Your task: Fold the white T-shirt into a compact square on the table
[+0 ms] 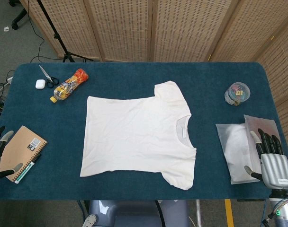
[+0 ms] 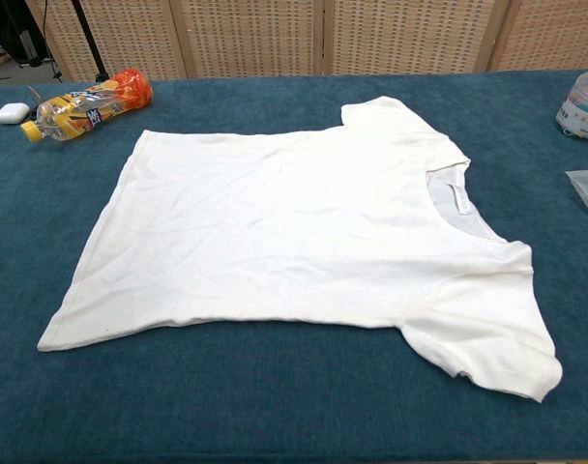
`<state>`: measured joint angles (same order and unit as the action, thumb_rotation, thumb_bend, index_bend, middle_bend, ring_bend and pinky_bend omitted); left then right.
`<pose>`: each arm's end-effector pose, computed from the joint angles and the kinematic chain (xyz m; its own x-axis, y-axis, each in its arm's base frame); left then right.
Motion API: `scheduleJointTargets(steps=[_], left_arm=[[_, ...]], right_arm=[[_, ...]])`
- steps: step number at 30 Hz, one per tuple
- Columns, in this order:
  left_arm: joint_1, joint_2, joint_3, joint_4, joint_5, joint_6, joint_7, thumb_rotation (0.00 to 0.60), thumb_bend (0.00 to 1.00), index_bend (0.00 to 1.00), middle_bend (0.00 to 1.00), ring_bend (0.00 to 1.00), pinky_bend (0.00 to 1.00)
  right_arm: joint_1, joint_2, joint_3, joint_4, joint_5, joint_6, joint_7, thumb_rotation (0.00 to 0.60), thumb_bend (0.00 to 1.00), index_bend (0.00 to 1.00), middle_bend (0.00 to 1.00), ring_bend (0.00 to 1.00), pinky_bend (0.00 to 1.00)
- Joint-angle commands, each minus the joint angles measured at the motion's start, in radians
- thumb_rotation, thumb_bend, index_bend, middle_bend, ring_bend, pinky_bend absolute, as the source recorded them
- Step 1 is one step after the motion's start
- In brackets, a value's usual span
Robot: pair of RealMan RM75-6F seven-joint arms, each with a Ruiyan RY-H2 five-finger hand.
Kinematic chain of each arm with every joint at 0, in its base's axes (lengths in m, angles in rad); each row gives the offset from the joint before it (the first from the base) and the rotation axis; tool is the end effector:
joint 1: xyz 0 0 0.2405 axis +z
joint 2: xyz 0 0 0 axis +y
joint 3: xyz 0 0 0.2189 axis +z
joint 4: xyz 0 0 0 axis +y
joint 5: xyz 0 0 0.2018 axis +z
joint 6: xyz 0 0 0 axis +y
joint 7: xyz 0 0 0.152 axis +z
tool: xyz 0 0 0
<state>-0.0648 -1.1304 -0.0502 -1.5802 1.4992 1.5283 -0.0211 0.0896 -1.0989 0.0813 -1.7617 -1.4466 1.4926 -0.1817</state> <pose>-0.2805 0.1803 0.1563 0.3943 -0.0349 0.9183 0.9190 0.0113 -0.3942 -0.2504 -0.1904 0.1514 0.4370 0.0217 0.8992 -0.8993 0.0264 0.4364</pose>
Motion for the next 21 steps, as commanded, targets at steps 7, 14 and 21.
scheduleJointTargets(steps=[7, 14, 21], left_arm=[[-0.004, -0.005, -0.004, -0.002, -0.011, -0.01, 0.012, 0.6, 0.0, 0.0, 0.0, 0.0, 0.0], [-0.011, -0.013, -0.002, -0.002, -0.014, -0.025, 0.026, 0.6, 0.0, 0.0, 0.0, 0.0, 0.0], [-0.014, -0.023, -0.01, 0.002, -0.017, -0.021, 0.022, 0.6, 0.0, 0.0, 0.0, 0.0, 0.0]], right_arm=[[0.003, -0.008, -0.017, -0.017, -0.023, -0.016, -0.021, 0.6, 0.0, 0.04, 0.0, 0.0, 0.0], [0.075, -0.066, -0.111, 0.165, -0.31, -0.053, 0.161, 0.6, 0.0, 0.25, 0.0, 0.0, 0.0], [0.134, -0.164, -0.143, 0.303, -0.439, -0.069, 0.194, 0.6, 0.0, 0.36, 0.0, 0.0, 0.0]])
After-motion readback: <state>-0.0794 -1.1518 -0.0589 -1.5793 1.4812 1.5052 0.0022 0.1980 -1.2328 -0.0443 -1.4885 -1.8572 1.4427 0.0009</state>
